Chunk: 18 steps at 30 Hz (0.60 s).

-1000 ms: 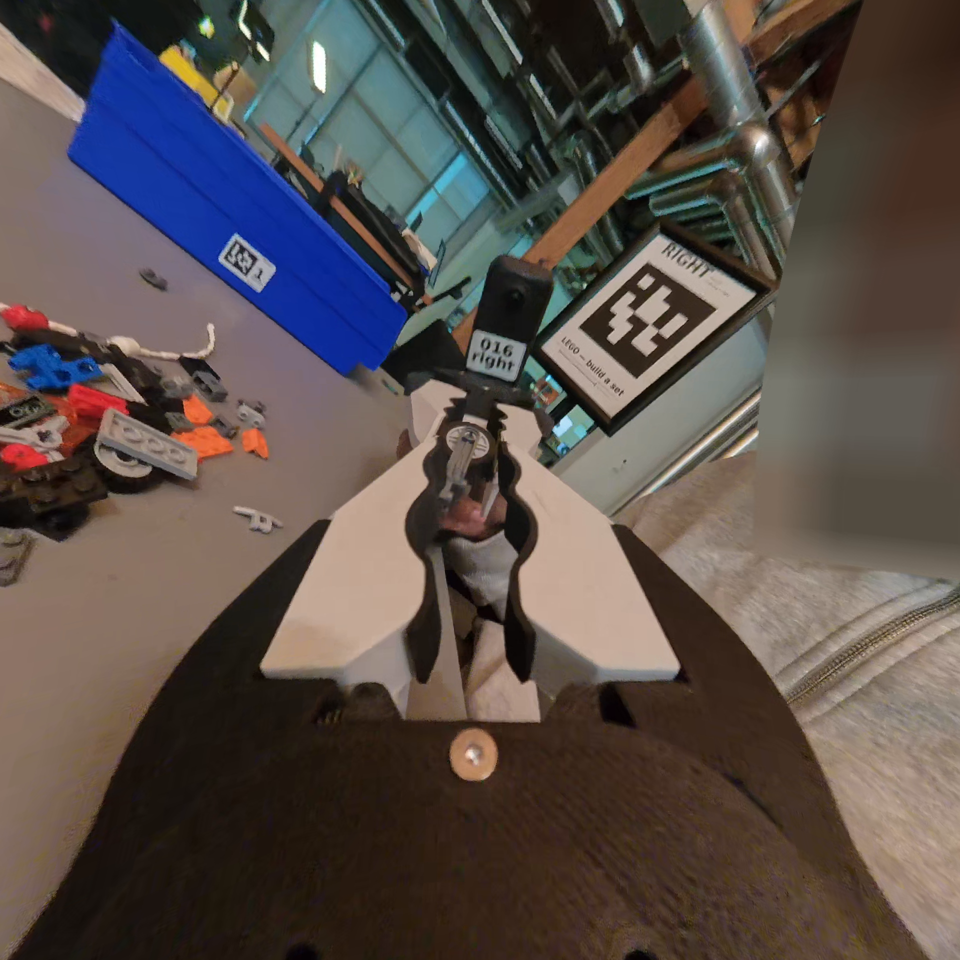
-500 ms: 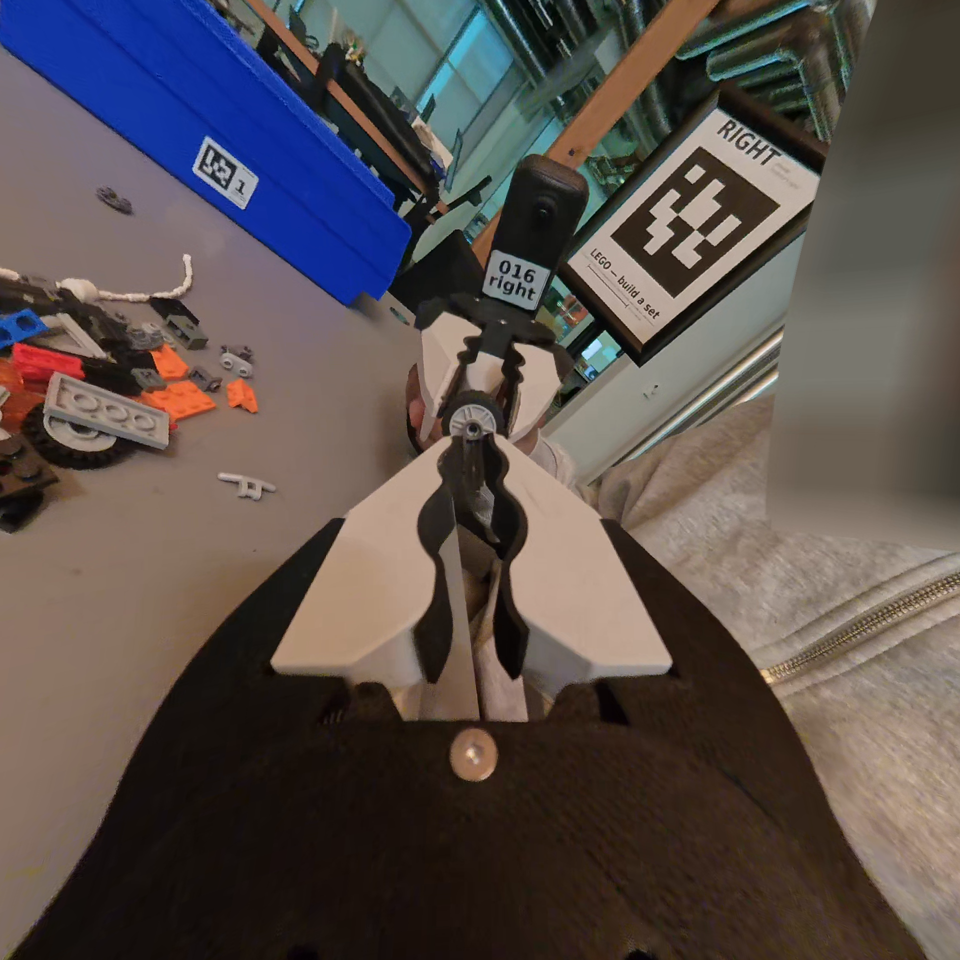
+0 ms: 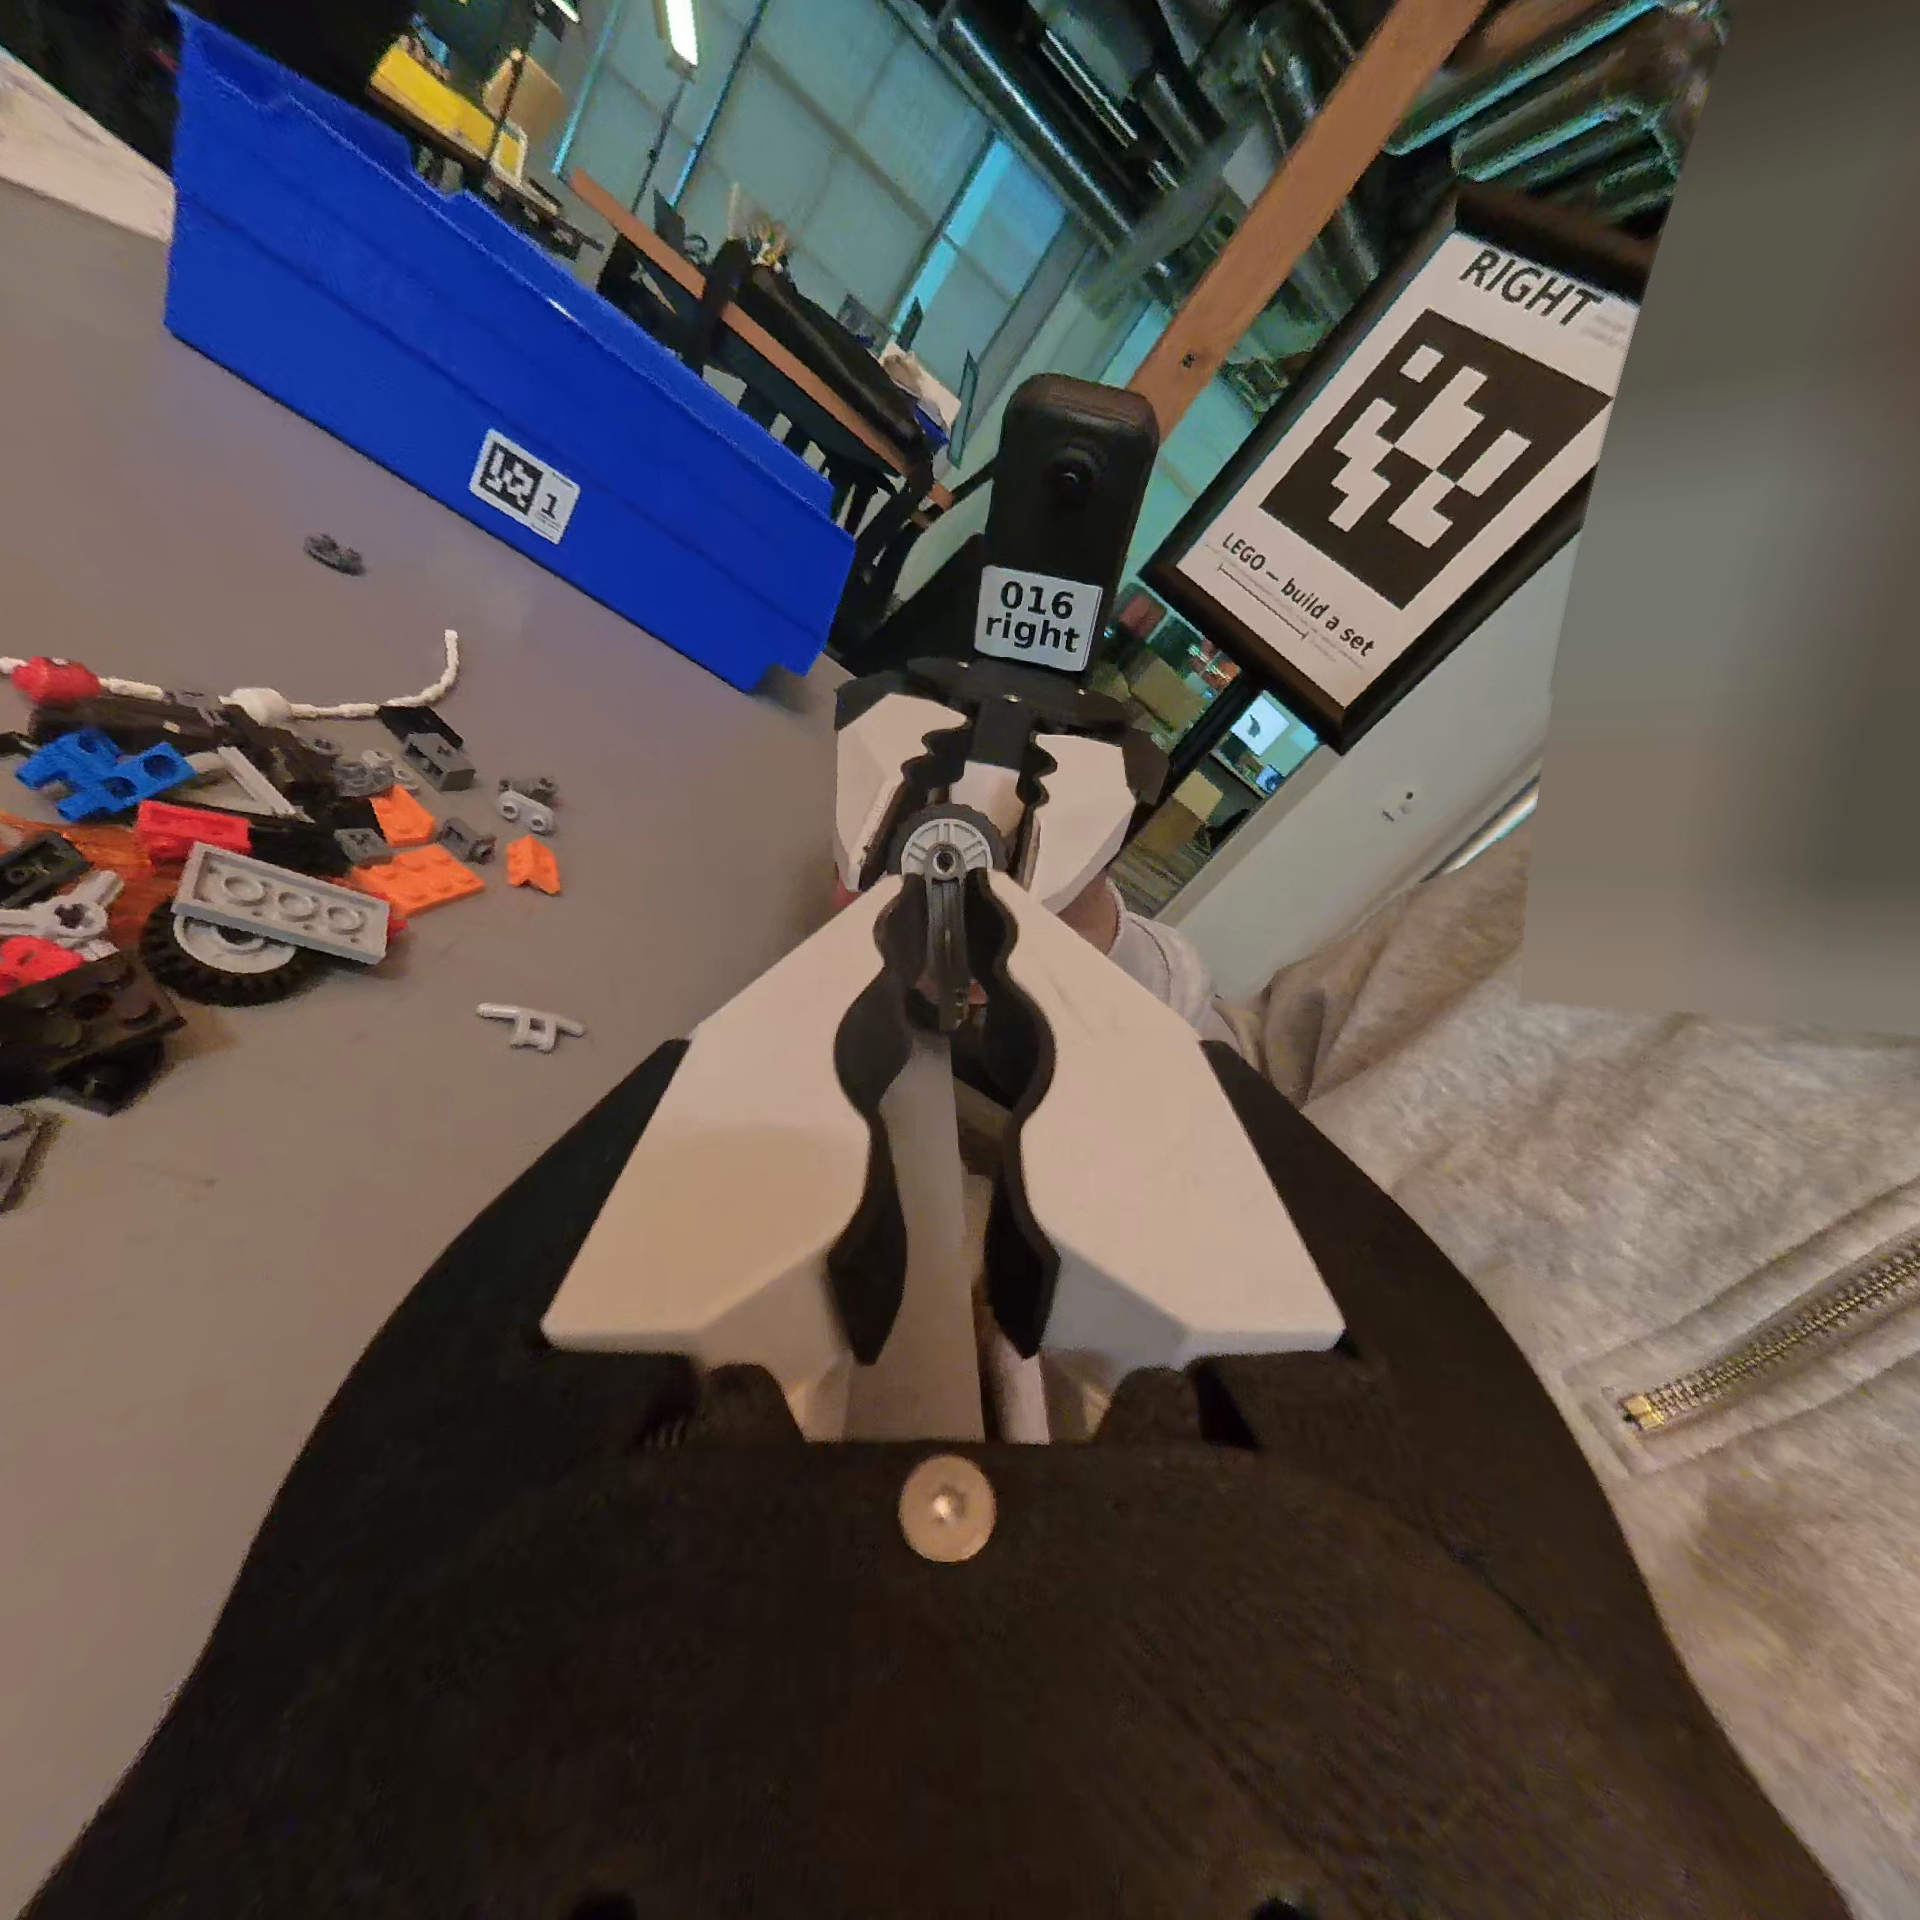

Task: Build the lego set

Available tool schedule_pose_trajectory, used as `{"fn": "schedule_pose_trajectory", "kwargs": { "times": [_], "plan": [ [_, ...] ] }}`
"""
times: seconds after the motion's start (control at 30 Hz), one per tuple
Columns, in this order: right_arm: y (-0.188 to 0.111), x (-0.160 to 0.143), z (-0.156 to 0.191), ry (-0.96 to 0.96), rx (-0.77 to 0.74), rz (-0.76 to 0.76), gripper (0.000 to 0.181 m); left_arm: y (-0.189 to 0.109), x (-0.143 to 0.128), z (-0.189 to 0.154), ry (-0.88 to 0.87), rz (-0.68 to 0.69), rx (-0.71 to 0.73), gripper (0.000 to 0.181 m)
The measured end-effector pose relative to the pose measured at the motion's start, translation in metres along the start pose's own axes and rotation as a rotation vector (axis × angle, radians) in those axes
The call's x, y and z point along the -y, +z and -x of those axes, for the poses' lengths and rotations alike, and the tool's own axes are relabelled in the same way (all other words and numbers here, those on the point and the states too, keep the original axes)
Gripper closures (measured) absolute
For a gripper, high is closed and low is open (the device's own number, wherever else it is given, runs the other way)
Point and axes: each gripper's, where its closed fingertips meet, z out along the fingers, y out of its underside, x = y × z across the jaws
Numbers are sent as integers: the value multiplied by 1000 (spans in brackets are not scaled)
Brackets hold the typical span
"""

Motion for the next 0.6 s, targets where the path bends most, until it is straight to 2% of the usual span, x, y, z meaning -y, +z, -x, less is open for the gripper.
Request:
{"fn": "schedule_pose_trajectory", "kwargs": {
  "times": [0.4,0.6],
  "plan": [
    [1,0,-2,20,-1,5,158,-1,4,2,-23,-35,8,175],
    [-21,24,-7,-12,-11,-176,150,-16,19,7,-143,-145,-50,175]
  ]
}}
